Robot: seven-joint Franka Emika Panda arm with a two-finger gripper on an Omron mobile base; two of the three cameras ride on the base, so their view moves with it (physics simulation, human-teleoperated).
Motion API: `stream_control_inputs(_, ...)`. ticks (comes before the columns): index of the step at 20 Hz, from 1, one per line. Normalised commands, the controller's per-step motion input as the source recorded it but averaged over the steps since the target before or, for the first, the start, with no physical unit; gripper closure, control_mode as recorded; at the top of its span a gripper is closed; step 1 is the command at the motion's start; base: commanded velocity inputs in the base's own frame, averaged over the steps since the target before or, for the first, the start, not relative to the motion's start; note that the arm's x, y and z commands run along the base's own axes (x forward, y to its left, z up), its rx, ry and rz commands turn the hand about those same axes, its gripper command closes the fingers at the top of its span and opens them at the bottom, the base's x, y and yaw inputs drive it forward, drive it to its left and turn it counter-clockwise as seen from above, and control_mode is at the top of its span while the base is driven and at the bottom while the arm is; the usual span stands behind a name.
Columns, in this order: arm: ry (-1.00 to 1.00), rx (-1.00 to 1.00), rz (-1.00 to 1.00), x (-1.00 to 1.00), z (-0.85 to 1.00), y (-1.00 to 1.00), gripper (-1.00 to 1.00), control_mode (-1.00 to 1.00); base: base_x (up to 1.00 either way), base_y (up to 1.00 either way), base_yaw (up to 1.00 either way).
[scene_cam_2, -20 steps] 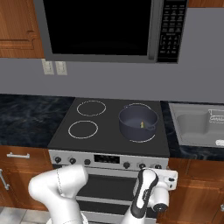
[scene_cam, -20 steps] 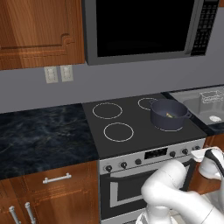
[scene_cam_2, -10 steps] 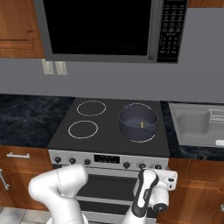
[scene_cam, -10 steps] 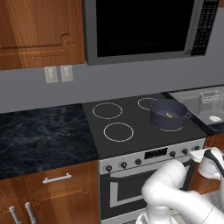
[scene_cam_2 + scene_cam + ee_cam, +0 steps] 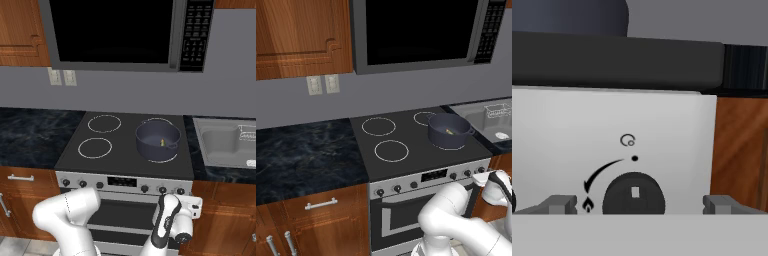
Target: Retrieve the frozen meat and place it in the pot on a burner. Then turn the burner on.
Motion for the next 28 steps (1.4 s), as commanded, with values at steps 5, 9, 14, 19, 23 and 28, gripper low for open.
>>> stream_control_inputs(5,-0.04,0.00,0.00,0.06,-0.09,0.00,-1.00,-1.00,0.00,0.00,0.00)
stream_control_inputs(9,-0.05,0.00,0.00,0.04,0.00,0.00,-1.00,-1.00,0.00,0.00,0.00)
stream_control_inputs(14,-0.04,0.00,0.00,0.02,0.00,0.00,-1.00,-1.00,0.00,0.00,0.00)
stream_control_inputs(19,-0.04,0.00,0.00,0.00,0.00,0.00,-1.00,-1.00,0.00,0.00,0.00)
stream_control_inputs(23,-0.03,0.00,0.00,0.00,-0.05,0.00,-1.00,-1.00,0.00,0.00,0.00)
stream_control_inputs(28,-0.01,0.01,0.00,0.00,-0.25,0.04,-1.00,-1.00,0.00,0.00,0.00)
